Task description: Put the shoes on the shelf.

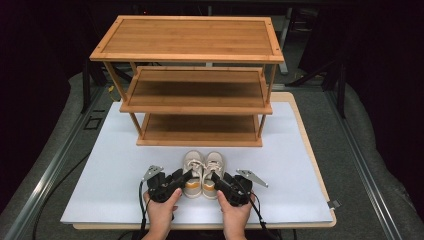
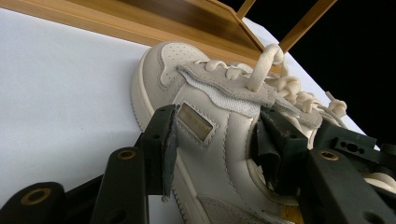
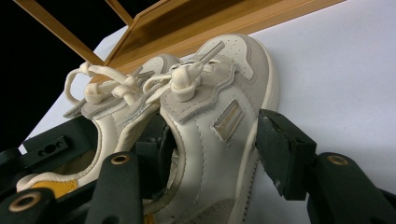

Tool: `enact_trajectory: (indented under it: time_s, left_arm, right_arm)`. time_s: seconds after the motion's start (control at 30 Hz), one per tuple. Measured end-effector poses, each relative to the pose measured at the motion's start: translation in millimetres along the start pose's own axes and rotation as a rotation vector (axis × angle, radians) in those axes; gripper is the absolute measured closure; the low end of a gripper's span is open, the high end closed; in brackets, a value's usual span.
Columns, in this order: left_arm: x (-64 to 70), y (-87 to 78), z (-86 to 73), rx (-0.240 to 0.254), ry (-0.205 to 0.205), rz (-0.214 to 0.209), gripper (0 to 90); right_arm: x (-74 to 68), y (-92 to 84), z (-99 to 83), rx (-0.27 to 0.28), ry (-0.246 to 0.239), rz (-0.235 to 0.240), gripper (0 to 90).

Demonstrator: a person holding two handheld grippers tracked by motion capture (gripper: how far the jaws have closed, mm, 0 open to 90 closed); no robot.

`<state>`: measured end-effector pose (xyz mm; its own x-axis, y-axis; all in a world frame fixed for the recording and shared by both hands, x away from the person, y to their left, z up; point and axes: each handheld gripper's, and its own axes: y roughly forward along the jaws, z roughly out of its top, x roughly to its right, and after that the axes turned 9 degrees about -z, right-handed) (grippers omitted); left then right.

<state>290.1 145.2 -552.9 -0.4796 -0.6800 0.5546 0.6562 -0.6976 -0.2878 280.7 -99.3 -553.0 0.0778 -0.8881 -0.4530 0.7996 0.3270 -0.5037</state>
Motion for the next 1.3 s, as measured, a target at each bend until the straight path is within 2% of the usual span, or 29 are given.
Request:
enact_trajectory:
  time_s: [0.1, 0.17, 0.27, 0.33, 0.37, 0.5, 0.7, 0.83, 0.9, 1.0, 1.03, 1.07, 1.13, 1.17, 1.3]
  left_arm:
    - [0.6, 0.3, -0.8, 0.009, -0.005, 0.004, 51.7]
    - [0.5, 0.3, -0.9, 0.009, -0.005, 0.004, 52.1]
    - [0.0, 0.0, -0.7, 0.007, -0.006, 0.0, 52.5]
    - [0.1, -0.1, -0.7, 0.006, -0.006, 0.0, 52.7]
    - [0.2, -0.2, -0.5, 0.004, -0.005, 0.0, 52.8]
    - [-0.4, -0.5, -0.3, 0.003, -0.01, -0.005, 53.3]
    - [-0.3, -0.9, 0.0, 0.001, -0.01, -0.005, 53.9]
    - [-1.0, -1.3, 0.5, -0.001, -0.007, -0.006, 54.3]
    - [-0.8, -1.5, 0.7, 0.0, -0.012, -0.007, 54.4]
    - [-1.1, -2.2, 1.5, -0.002, -0.008, -0.005, 54.6]
    - [-1.0, -2.3, 1.9, -0.003, -0.008, -0.004, 54.6]
    - [-0.8, -2.4, 2.1, -0.003, -0.01, -0.003, 54.7]
    - [-1.1, -2.9, 2.8, -0.004, -0.004, -0.002, 54.7]
    - [-1.1, -3.0, 3.0, -0.004, -0.005, -0.004, 54.8]
    - [-0.5, -3.7, 3.7, -0.006, -0.009, -0.009, 54.9]
  right_arm:
    - [-0.3, -1.3, -0.3, -0.008, -0.002, -0.019, 47.9]
    - [-1.0, -0.1, -1.8, 0.016, 0.01, -0.011, 48.5]
    - [-1.3, -1.7, -1.9, 0.003, 0.014, -0.028, 49.0]
    - [-0.7, -2.3, -1.5, -0.007, 0.014, -0.025, 49.5]
    - [-1.2, -0.9, -2.2, 0.016, 0.023, -0.023, 49.7]
    - [-1.0, -0.5, -2.5, 0.021, 0.032, -0.016, 50.4]
    - [-1.8, -2.2, -1.7, 0.005, 0.031, -0.037, 51.7]
    - [-2.3, -1.2, -1.9, 0.022, 0.037, -0.026, 53.0]
    - [-2.5, -2.8, -1.3, 0.003, 0.031, -0.028, 53.6]
    - [-3.3, -2.9, -1.2, 0.003, 0.027, -0.03, 54.3]
    - [-4.1, -1.5, -1.5, 0.022, 0.032, -0.031, 54.6]
    - [-4.7, -2.8, -1.0, 0.008, 0.027, -0.046, 55.0]
    - [-5.2, -1.8, -1.2, 0.022, 0.029, -0.031, 55.3]
    - [-5.1, -3.4, -0.4, 0.002, 0.023, -0.032, 55.4]
    - [-6.9, -3.8, 0.6, 0.015, 0.027, -0.04, 55.4]
